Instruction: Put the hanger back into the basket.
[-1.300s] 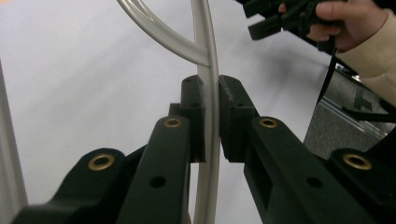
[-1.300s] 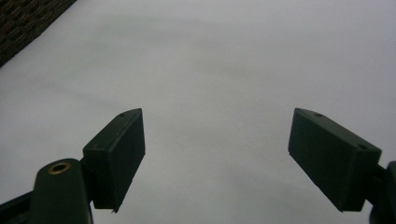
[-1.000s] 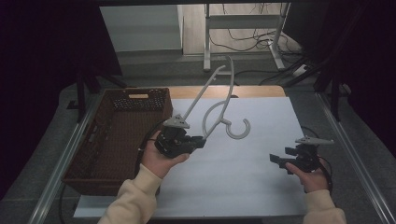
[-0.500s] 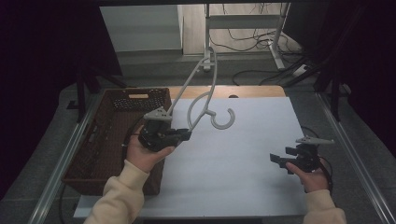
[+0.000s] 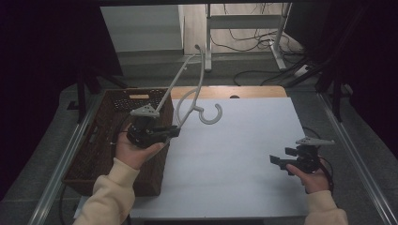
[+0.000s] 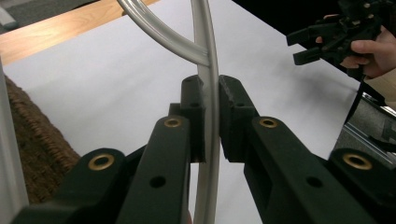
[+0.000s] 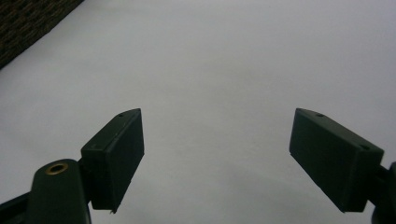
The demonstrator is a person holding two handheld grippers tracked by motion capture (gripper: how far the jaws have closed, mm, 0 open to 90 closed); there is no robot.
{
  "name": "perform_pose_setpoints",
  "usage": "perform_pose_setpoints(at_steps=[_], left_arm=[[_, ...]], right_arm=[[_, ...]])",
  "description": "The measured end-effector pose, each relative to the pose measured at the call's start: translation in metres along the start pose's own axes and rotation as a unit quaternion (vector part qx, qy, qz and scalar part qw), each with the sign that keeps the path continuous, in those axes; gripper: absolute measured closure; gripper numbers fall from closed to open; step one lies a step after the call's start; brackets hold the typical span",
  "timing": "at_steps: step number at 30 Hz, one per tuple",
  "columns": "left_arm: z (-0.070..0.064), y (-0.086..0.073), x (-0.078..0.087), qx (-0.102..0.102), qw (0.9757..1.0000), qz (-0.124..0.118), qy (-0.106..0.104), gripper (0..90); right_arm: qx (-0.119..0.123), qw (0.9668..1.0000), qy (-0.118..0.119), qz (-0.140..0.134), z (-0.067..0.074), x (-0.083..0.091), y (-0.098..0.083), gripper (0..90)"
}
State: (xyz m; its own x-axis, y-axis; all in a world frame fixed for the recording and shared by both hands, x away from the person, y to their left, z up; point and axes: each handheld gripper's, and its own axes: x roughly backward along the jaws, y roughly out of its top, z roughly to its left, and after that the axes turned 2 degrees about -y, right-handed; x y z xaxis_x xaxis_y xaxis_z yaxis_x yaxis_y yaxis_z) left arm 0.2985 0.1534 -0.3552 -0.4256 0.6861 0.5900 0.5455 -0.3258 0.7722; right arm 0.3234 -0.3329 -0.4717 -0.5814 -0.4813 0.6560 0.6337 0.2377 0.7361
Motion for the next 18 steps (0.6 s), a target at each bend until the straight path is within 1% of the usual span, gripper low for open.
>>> perform_pose_setpoints(at_steps=[4, 8, 11, 16, 18], left_arm=[[0.006, -0.001, 0.003, 0.000, 1.0000, 0.000, 0.002, 81.7], [0.010, -0.002, 0.006, 0.004, 1.0000, 0.001, 0.005, 81.7], [0.017, -0.003, 0.011, 0.006, 0.9999, 0.004, 0.010, 81.6], [0.027, -0.008, 0.022, 0.005, 0.9996, 0.010, 0.028, 81.7], [0.033, -0.010, 0.027, 0.009, 0.9993, 0.011, 0.035, 81.7]], right_arm=[[0.006, 1.0000, 0.005, 0.000, 0.001, 0.000, 0.000, 17.5], [0.006, 1.0000, 0.006, 0.003, 0.002, -0.001, 0.000, 17.5], [0.005, 1.0000, 0.007, 0.003, 0.002, -0.001, 0.000, 17.4], [0.005, 1.0000, 0.008, 0.003, 0.001, -0.001, 0.000, 17.4], [0.004, 0.9999, 0.008, 0.005, 0.001, -0.001, 0.000, 17.4]])
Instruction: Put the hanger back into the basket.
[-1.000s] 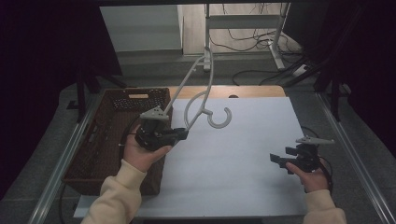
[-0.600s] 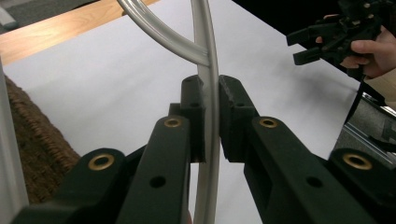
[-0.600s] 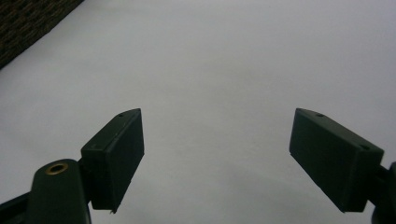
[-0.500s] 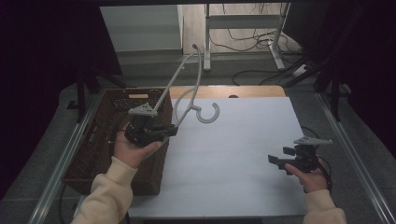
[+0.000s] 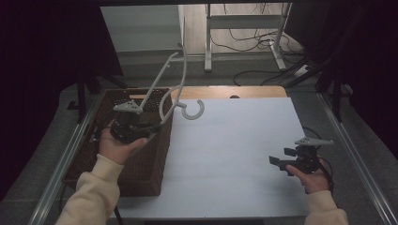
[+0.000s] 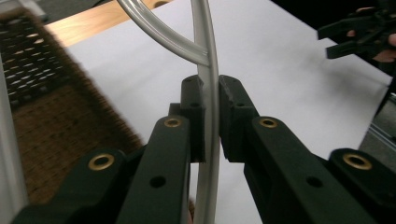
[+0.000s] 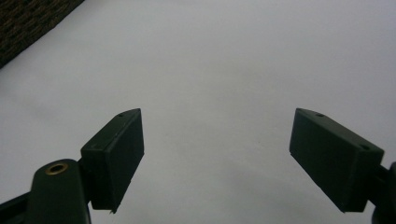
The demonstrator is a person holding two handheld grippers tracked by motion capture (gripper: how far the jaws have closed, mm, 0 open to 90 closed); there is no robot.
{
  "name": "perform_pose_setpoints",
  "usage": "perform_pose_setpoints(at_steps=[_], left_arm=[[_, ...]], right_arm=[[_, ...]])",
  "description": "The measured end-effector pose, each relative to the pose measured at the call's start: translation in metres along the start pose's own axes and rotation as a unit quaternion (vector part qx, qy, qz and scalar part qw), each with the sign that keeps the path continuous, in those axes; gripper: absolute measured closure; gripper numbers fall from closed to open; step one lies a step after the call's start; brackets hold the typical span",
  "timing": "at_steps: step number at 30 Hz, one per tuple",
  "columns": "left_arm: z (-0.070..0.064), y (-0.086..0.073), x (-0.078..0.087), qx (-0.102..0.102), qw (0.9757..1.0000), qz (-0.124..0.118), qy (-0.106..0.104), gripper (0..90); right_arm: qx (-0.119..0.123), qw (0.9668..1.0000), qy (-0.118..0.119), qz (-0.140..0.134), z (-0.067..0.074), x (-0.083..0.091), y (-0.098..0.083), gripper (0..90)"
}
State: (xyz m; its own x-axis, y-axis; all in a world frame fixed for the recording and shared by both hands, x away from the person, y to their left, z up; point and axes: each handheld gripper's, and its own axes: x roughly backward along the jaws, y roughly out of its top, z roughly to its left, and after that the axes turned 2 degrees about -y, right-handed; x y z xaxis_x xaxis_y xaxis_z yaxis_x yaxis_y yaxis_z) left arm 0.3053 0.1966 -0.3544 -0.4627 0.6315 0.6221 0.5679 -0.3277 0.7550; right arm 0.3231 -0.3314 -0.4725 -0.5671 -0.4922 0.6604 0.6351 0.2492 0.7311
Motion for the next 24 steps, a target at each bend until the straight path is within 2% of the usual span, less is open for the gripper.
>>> perform_pose_setpoints(at_steps=[3, 7, 12, 17, 24], left_arm=[[0.010, -0.004, 0.006, 0.003, 0.9999, 0.005, 0.011, 81.6], [0.018, -0.014, 0.012, 0.002, 0.9997, 0.016, 0.019, 81.7], [0.027, -0.031, 0.019, 0.006, 0.9994, 0.026, 0.020, 81.7], [0.038, -0.049, 0.027, 0.017, 0.9994, 0.029, 0.009, 81.6], [0.046, -0.065, 0.034, 0.014, 0.9989, 0.045, -0.006, 81.6]], right_arm=[[0.006, 1.0000, -0.001, 0.000, 0.000, -0.001, 0.000, 17.4], [0.003, 1.0000, -0.001, 0.001, 0.000, 0.000, 0.000, 17.4], [0.003, 1.0000, -0.002, 0.002, 0.000, 0.000, 0.000, 17.4], [0.003, 1.0000, -0.004, 0.003, 0.001, -0.001, 0.000, 17.5], [0.004, 1.0000, -0.006, 0.006, 0.001, -0.002, -0.001, 17.5]])
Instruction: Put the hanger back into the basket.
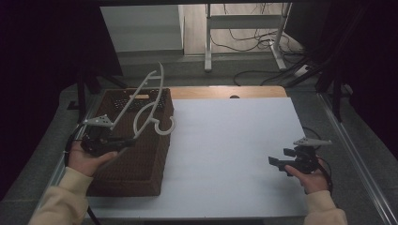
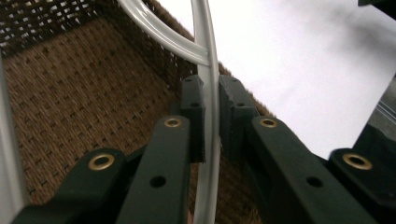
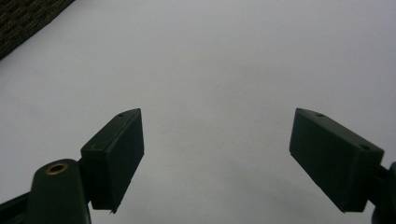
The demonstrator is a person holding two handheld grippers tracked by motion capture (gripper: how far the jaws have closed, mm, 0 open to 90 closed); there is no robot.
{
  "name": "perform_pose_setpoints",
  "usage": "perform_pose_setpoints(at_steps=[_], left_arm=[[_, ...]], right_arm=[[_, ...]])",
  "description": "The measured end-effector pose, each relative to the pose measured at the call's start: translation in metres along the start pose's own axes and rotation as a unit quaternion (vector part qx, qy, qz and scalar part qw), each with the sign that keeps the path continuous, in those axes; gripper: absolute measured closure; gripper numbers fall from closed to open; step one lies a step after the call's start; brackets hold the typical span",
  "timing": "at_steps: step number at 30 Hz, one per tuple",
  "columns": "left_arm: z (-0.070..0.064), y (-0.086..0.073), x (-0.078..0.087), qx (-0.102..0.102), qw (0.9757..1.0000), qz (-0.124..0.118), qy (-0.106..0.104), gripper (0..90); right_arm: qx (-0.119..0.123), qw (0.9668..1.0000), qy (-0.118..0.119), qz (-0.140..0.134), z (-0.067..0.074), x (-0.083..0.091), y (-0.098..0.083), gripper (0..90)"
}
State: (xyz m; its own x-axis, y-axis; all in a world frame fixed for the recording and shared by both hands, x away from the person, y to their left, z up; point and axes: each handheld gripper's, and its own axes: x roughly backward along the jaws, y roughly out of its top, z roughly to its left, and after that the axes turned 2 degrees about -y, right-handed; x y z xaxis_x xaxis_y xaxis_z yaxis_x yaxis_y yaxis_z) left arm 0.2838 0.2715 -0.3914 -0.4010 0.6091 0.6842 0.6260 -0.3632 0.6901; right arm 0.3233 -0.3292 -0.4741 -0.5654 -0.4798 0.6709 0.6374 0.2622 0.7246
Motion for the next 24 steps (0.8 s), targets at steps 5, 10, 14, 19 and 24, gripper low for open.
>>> perform_pose_setpoints(at_steps=[5, 10, 14, 19, 24], left_arm=[[0.005, -0.008, -0.001, -0.005, 0.9999, 0.014, -0.007, 81.7], [0.009, -0.015, -0.003, -0.010, 0.9995, 0.028, -0.012, 81.7], [0.014, -0.021, -0.004, -0.007, 0.9990, 0.040, -0.018, 81.6], [0.021, -0.027, -0.007, 0.003, 0.9983, 0.054, -0.021, 81.6], [0.025, -0.031, -0.011, 0.006, 0.9973, 0.068, -0.028, 81.5]], right_arm=[[0.000, 1.0000, 0.000, 0.001, 0.000, -0.001, 0.000, 17.4], [0.000, 1.0000, 0.000, 0.002, 0.001, -0.001, 0.000, 17.4], [-0.001, 1.0000, -0.002, 0.003, 0.001, -0.001, 0.000, 17.4], [0.001, 1.0000, -0.001, 0.004, 0.001, -0.001, 0.000, 17.4], [0.001, 1.0000, -0.001, 0.004, 0.001, -0.002, 0.000, 17.4]])
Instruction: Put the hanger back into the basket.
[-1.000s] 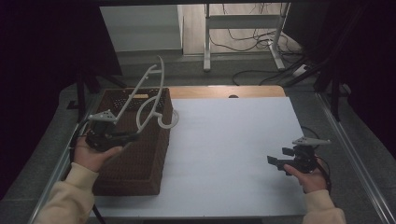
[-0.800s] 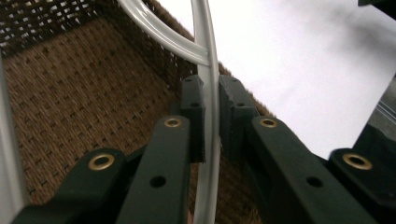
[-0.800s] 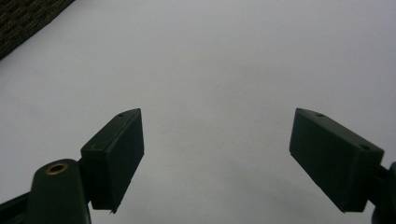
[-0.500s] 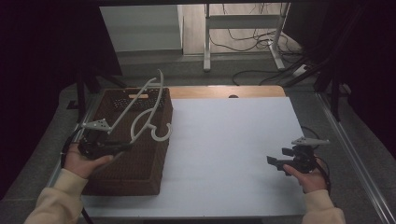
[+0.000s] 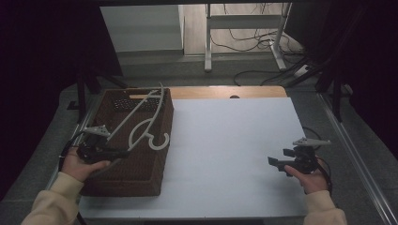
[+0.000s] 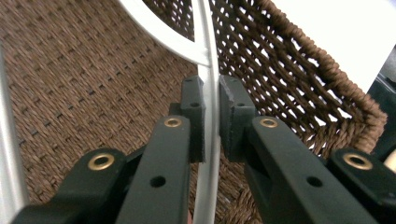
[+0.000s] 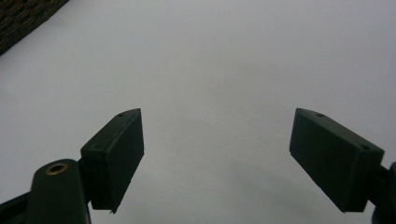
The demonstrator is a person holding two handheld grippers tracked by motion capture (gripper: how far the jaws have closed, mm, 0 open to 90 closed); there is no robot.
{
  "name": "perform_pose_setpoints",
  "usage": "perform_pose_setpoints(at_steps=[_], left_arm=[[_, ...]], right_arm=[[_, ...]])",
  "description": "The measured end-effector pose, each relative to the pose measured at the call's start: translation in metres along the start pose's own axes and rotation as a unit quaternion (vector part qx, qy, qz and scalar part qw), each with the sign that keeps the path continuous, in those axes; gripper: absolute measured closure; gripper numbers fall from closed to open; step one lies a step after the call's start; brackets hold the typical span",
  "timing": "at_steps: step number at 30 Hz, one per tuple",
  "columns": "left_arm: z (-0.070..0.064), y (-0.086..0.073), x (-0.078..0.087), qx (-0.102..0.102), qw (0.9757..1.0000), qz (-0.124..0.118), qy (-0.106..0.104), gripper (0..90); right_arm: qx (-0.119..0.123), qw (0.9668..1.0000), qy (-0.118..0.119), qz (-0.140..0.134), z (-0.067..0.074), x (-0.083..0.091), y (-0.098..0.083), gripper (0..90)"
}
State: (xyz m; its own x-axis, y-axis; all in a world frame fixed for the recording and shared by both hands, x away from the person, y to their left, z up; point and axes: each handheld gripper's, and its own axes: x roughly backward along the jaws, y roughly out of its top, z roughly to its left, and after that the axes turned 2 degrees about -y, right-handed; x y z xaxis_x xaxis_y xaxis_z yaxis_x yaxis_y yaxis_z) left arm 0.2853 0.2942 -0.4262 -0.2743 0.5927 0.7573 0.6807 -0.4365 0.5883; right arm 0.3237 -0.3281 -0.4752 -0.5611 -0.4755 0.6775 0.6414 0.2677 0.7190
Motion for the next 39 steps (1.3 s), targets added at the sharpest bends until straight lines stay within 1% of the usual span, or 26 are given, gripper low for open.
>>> perform_pose_setpoints(at_steps=[2, 4, 6, 8, 9, 12, 13, 14, 16, 17, 18, 19, 20, 24, 26, 29, 31, 32, 33, 34, 35, 36, 37, 39], left_arm=[[0.002, -0.001, -0.001, 0.003, 1.0000, 0.005, -0.002, 81.5], [0.005, -0.003, -0.002, 0.007, 0.9999, 0.002, -0.010, 81.4], [0.007, -0.004, -0.003, 0.008, 0.9998, 0.007, -0.018, 81.3], [0.009, -0.006, -0.003, 0.007, 0.9997, 0.011, -0.020, 81.2], [0.010, -0.007, -0.003, 0.010, 0.9996, 0.018, -0.021, 81.2], [0.013, -0.011, -0.003, 0.017, 0.9995, 0.020, -0.019, 80.8], [0.015, -0.012, -0.002, 0.020, 0.9995, 0.018, -0.018, 80.0], [0.016, -0.013, -0.002, 0.020, 0.9995, 0.014, -0.019, 71.2], [0.017, -0.013, 0.001, 0.021, 0.9997, 0.006, -0.007, 53.6], [0.016, -0.012, 0.002, 0.021, 0.9998, -0.002, -0.001, 49.1], [0.016, -0.012, 0.004, 0.020, 0.9998, -0.003, 0.004, 42.9], [0.014, -0.011, 0.005, 0.018, 0.9997, -0.006, 0.013, 39.4], [0.013, -0.010, 0.006, 0.017, 0.9997, -0.010, 0.015, 36.7], [0.007, -0.006, 0.007, 0.015, 0.9992, -0.027, 0.027, 30.8], [0.003, -0.003, 0.006, 0.012, 0.9986, -0.034, 0.037, 29.1], [-0.004, 0.003, 0.001, 0.011, 0.9982, -0.042, 0.042, 26.1], [-0.009, 0.006, -0.003, 0.006, 0.9979, -0.047, 0.045, 24.9], [-0.012, 0.007, -0.005, 0.001, 0.9976, -0.047, 0.052, 24.5], [-0.015, 0.008, -0.008, -0.003, 0.9975, -0.048, 0.053, 23.9], [-0.019, 0.010, -0.012, -0.007, 0.9975, -0.050, 0.050, 23.2], [-0.019, 0.010, -0.012, -0.007, 0.9975, -0.050, 0.050, 22.7], [-0.022, 0.011, -0.014, -0.009, 0.9974, -0.053, 0.049, 22.7], [-0.030, 0.013, -0.018, -0.012, 0.9970, -0.064, 0.043, 22.5], [-0.036, 0.014, -0.020, -0.014, 0.9964, -0.073, 0.042, 22.4]], right_arm=[[0.001, 1.0000, 0.000, 0.000, 0.000, 0.000, 0.000, 17.4], [0.002, 1.0000, -0.001, 0.000, 0.000, 0.000, 0.000, 17.4], [0.001, 1.0000, 0.000, 0.001, 0.000, 0.000, 0.000, 17.4], [0.001, 1.0000, 0.000, 0.000, 0.000, 0.000, 0.000, 17.4], [0.000, 1.0000, 0.000, 0.001, 0.000, 0.000, 0.000, 17.4], [0.001, 1.0000, 0.000, 0.001, 0.000, 0.000, 0.000, 17.4], [0.001, 1.0000, 0.000, 0.000, 0.000, -0.001, 0.000, 17.4], [0.001, 1.0000, 0.000, 0.001, 0.000, -0.001, 0.000, 17.4], [0.001, 1.0000, -0.001, 0.000, 0.001, -0.001, 0.000, 17.4], [0.001, 1.0000, -0.001, 0.001, 0.001, -0.001, 0.000, 17.4], [0.000, 1.0000, 0.000, 0.001, 0.001, -0.001, 0.000, 17.4], [0.000, 1.0000, 0.000, 0.001, 0.001, -0.001, 0.000, 17.4], [0.001, 1.0000, 0.000, 0.000, 0.001, -0.001, 0.000, 17.4], [0.000, 1.0000, 0.002, 0.000, 0.001, -0.002, 0.000, 17.4], [-0.003, 1.0000, 0.005, -0.002, 0.001, -0.002, 0.001, 17.4], [0.001, 1.0000, 0.007, -0.001, 0.002, -0.002, 0.001, 17.3], [0.004, 0.9999, 0.010, -0.005, 0.003, 0.000, 0.001, 17.3], [0.004, 0.9999, 0.011, -0.006, 0.004, 0.001, 0.001, 17.3], [0.005, 0.9999, 0.012, -0.009, 0.004, 0.002, 0.001, 17.3], [0.004, 0.9998, 0.014, -0.011, 0.005, 0.003, 0.001, 17.2], [0.006, 0.9997, 0.017, -0.014, 0.007, 0.003, 0.002, 17.2], [0.006, 0.9997, 0.017, -0.014, 0.007, 0.003, 0.002, 17.2], [0.012, 0.9996, 0.020, -0.016, 0.010, 0.004, 0.004, 17.1], [0.020, 0.9994, 0.024, -0.017, 0.014, 0.005, 0.006, 16.9]])
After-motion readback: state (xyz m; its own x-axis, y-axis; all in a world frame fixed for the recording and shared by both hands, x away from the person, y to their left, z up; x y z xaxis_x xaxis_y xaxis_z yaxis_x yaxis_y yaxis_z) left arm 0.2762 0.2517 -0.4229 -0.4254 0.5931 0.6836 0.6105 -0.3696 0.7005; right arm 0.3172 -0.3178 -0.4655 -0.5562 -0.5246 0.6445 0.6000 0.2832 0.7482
